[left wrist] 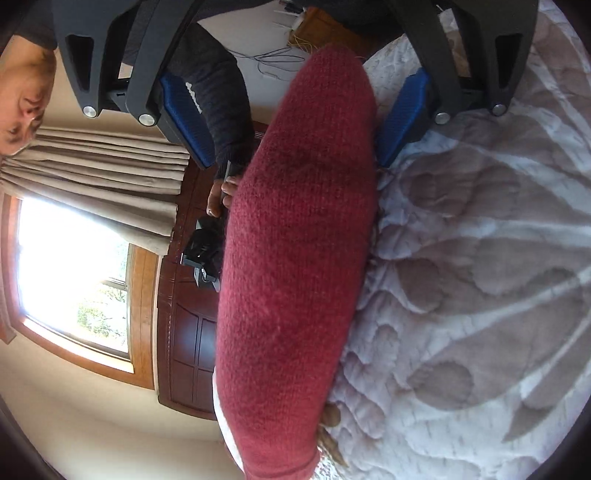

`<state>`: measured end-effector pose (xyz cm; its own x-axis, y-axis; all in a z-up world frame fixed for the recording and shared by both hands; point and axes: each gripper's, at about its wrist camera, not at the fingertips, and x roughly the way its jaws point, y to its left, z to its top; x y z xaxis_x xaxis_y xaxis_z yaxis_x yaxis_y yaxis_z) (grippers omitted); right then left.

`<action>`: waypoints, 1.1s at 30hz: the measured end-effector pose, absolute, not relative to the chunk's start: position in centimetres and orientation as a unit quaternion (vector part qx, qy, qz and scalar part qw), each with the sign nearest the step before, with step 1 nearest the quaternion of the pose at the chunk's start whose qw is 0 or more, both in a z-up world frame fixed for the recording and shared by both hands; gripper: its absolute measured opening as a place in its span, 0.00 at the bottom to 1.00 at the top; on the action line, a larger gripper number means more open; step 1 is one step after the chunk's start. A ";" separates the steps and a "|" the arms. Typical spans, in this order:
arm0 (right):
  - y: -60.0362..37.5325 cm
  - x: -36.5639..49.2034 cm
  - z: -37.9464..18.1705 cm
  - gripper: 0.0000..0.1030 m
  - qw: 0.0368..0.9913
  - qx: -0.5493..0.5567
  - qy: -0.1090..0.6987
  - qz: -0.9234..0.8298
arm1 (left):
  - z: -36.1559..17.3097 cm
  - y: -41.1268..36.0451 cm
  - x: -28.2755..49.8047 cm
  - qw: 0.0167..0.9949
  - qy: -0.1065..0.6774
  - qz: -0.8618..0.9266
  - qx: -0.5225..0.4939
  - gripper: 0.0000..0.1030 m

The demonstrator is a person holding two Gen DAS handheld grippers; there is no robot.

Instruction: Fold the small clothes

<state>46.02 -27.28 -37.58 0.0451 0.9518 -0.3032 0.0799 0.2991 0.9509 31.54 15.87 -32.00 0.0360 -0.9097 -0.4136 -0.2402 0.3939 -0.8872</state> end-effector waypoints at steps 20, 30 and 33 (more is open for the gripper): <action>-24.7 49.0 -36.6 0.60 0.532 0.469 0.554 0.436 | -32.7 14.6 32.4 0.563 0.606 -0.304 -0.472 0.86; -23.1 49.8 -33.7 0.35 0.566 0.446 0.550 0.423 | -33.4 15.1 32.5 0.535 0.640 -0.247 -0.493 0.49; -22.7 49.7 -31.4 0.33 0.586 0.438 0.538 0.419 | -31.6 15.2 32.6 0.544 0.636 -0.254 -0.484 0.44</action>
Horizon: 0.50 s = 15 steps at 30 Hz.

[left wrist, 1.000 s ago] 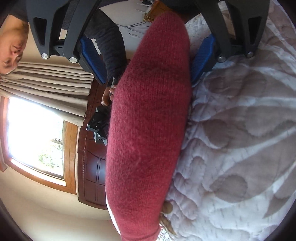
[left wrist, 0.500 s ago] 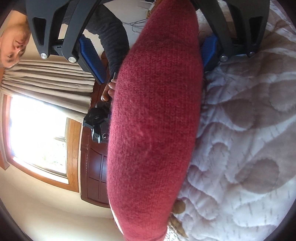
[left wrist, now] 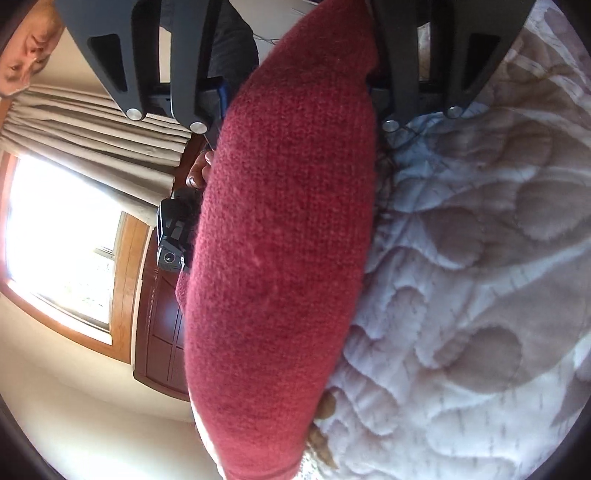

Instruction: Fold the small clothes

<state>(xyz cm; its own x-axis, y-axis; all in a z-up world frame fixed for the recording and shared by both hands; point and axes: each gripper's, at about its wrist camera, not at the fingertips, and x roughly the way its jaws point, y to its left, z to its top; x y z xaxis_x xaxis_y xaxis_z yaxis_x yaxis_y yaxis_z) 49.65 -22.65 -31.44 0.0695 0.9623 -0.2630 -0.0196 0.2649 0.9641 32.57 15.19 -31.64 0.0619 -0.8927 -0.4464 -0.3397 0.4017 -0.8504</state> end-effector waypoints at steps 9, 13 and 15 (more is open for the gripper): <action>-15.0 47.1 -24.2 0.33 0.602 0.405 0.511 0.461 | -25.3 22.0 28.2 0.588 0.595 -0.279 -0.472 0.42; -7.9 44.9 -24.6 0.34 0.578 0.385 0.527 0.491 | -26.2 28.2 22.9 0.619 0.567 -0.255 -0.479 0.42; -4.0 44.0 -26.6 0.41 0.570 0.359 0.554 0.489 | -28.8 30.8 21.1 0.616 0.573 -0.220 -0.494 0.47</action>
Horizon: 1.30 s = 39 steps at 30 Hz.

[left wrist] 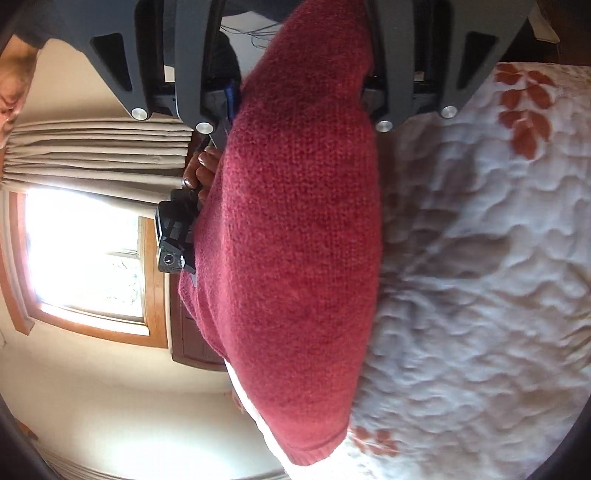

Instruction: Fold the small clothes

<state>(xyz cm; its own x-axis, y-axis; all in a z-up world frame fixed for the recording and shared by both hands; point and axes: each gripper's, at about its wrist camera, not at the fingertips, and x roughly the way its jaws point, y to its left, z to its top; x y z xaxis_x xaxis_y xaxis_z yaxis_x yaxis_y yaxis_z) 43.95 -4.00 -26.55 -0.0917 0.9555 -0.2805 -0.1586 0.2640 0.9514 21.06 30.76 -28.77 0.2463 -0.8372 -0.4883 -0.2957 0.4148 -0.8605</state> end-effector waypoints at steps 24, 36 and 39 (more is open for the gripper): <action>0.4 42.9 -25.9 0.15 0.724 0.123 0.618 0.282 | -27.5 28.5 19.1 0.680 0.549 -0.299 -0.382 0.72; 1.4 36.0 -23.9 0.00 0.715 0.113 0.598 0.344 | -29.1 33.2 32.0 0.674 0.505 -0.307 -0.443 0.83; -0.6 36.5 -24.1 0.00 0.710 0.163 0.610 0.313 | -29.8 33.0 33.2 0.667 0.516 -0.308 -0.440 0.77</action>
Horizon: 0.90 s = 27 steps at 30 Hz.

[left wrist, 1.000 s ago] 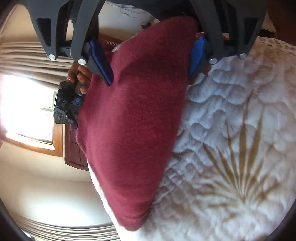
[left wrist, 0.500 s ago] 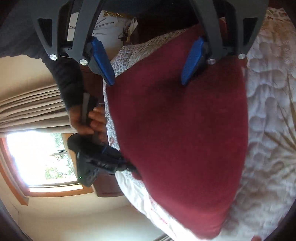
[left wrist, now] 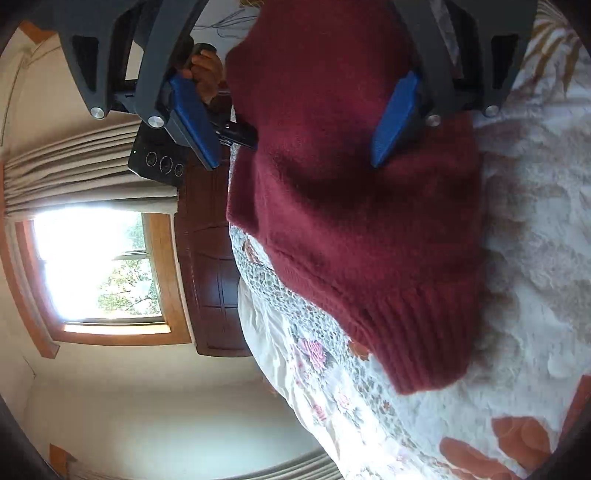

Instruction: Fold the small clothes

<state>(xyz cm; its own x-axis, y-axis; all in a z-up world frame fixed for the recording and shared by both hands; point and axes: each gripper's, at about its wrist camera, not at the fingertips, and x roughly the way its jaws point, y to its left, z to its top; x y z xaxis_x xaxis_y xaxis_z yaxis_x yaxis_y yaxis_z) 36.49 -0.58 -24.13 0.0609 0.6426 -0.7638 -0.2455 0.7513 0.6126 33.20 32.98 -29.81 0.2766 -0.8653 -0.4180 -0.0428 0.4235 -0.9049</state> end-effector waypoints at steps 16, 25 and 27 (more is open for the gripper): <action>-2.2 27.4 -21.9 0.06 0.715 0.183 0.607 0.296 | -24.8 32.1 21.1 0.691 0.479 -0.356 -0.409 0.75; -1.4 23.3 -25.9 0.00 0.728 0.150 0.634 0.213 | -28.1 27.3 18.7 0.691 0.562 -0.357 -0.280 0.78; -0.9 23.1 -25.2 0.07 0.733 0.143 0.628 0.221 | -27.5 27.2 18.9 0.697 0.560 -0.344 -0.286 0.79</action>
